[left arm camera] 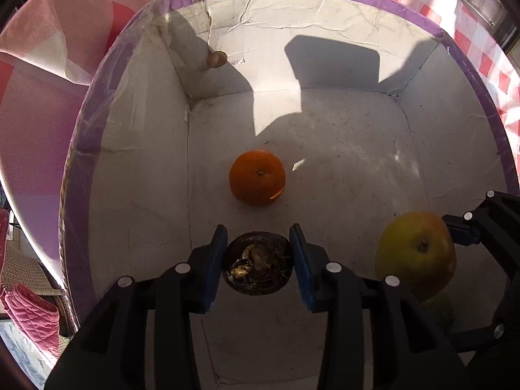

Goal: Organize fruits
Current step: 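Release the mangosteen into the box with the left tool while the right tool drops the pear, then grasp the red apple with the right tool while the left tool grasps an orange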

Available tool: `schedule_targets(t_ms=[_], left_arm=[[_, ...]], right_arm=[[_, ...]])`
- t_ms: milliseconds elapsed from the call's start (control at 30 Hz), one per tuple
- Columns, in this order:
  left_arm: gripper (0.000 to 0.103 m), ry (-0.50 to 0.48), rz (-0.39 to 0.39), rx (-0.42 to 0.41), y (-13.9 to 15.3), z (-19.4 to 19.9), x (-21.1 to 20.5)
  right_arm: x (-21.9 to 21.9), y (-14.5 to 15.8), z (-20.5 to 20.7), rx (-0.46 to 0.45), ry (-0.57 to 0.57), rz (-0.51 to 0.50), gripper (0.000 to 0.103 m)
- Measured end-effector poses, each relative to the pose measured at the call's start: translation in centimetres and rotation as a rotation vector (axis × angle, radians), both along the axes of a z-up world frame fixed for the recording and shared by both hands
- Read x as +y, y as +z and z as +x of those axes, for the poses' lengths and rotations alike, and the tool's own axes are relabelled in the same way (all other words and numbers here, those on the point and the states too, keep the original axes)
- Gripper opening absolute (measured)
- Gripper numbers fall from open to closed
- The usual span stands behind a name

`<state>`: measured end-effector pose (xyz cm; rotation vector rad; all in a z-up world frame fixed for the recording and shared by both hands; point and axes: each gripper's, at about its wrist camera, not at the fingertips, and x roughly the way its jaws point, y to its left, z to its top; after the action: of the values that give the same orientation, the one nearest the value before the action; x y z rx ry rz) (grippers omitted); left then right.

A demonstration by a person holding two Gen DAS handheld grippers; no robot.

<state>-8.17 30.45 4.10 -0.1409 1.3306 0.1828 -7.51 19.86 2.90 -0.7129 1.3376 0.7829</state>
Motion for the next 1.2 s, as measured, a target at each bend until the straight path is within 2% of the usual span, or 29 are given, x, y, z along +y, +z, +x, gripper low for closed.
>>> schedule_targets(t_ms=[133, 267, 333, 400, 467, 533, 633, 700, 767, 933, 1000, 1100, 1200], left_arm=[[0.040, -0.020, -0.039, 0.081, -1.5, 0.1, 0.0], [0.040, -0.018, -0.044, 0.115, -2.0, 0.3, 0.3], [0.040, -0.018, -0.052, 0.124, -2.2, 0.2, 0.4], [0.044, -0.017, -0.060, 0.128, -2.1, 0.2, 0.6], [0.054, -0.017, -0.090, 0.115, -1.9, 0.4, 0.7], [0.057, -0.004, -0.121, 0.092, -1.5, 0.3, 0.9], [0.069, 0.034, -0.210, -0.006, 0.2, -0.3, 1.7], [0.073, 0.047, -0.236, -0.087, 1.7, -0.7, 2.0], [0.080, 0.050, -0.242, -0.156, 3.1, -1.0, 2.0], [0.086, 0.111, -0.188, -0.329, 6.8, -1.3, 1.2], [0.090, 0.136, -0.160, -0.407, 8.2, -0.7, 0.2], [0.095, 0.139, -0.147, -0.508, 10.1, 1.1, -2.3], [0.101, 0.121, -0.156, -0.579, 12.0, 3.3, -5.9]], right_arm=[[-0.1, -1.0, 0.4, 0.067, -0.039, -0.030, 0.061], [0.1, -2.0, 0.4, 0.104, -0.061, -0.077, 0.062], [0.1, -1.9, 0.5, 0.112, -0.073, -0.061, 0.062], [-0.1, -1.6, 0.7, 0.129, -0.094, -0.026, 0.070], [-0.5, -1.3, 1.0, 0.141, -0.108, 0.001, 0.071], [-0.9, -0.8, 0.9, 0.131, -0.114, 0.037, 0.072], [-1.1, 0.7, 0.1, 0.075, -0.095, 0.115, 0.076], [-1.5, 1.7, -0.8, 0.037, -0.076, 0.169, 0.079], [-2.5, 2.8, -1.7, -0.014, -0.057, 0.214, 0.079], [-6.2, 6.8, -3.4, -0.215, -0.006, 0.360, 0.080], [-7.7, 8.9, -2.4, -0.273, -0.034, 0.436, 0.080], [-12.5, 11.4, -0.4, -0.331, -0.143, 0.556, 0.083], [-16.9, 11.7, 2.3, -0.368, -0.312, 0.586, 0.085]])
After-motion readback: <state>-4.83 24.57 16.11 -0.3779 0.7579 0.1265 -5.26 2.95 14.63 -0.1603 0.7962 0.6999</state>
